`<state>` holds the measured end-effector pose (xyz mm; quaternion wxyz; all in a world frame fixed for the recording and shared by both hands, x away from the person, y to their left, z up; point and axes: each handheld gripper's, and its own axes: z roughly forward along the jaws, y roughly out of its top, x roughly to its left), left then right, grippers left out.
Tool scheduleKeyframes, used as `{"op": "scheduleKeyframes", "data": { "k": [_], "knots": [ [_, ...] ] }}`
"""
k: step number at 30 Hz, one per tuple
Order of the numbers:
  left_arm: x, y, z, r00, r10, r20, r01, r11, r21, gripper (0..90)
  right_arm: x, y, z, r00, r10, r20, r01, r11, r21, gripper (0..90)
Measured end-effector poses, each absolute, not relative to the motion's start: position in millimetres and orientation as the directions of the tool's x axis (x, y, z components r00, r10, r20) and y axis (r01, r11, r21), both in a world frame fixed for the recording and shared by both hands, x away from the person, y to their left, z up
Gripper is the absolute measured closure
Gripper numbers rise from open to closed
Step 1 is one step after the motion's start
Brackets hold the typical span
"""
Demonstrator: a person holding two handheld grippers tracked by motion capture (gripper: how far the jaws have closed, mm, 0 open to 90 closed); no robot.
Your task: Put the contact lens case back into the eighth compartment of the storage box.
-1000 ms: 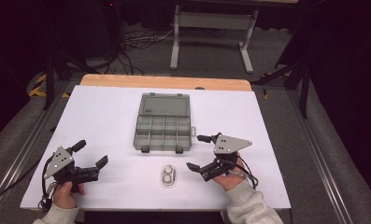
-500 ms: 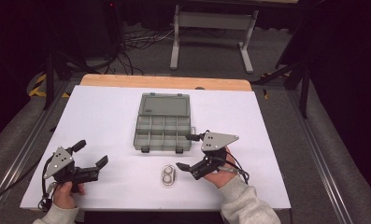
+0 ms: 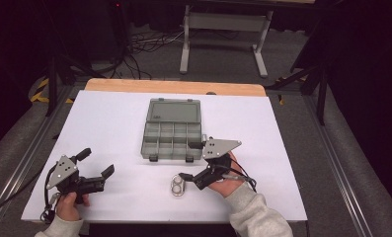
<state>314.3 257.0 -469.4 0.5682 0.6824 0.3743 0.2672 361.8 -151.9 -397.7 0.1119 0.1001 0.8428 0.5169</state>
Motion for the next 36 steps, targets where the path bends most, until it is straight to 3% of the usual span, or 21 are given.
{"op": "scheduleKeyframes", "data": {
  "k": [36],
  "knots": [
    [314, 257, -469, 0.578, 0.813, -0.061, 0.208, -0.074, 0.975, 0.1, 367, -123, -407, -0.985, 0.171, -0.022, 0.087, 0.607, 0.790, 9.8]
  ]
}}
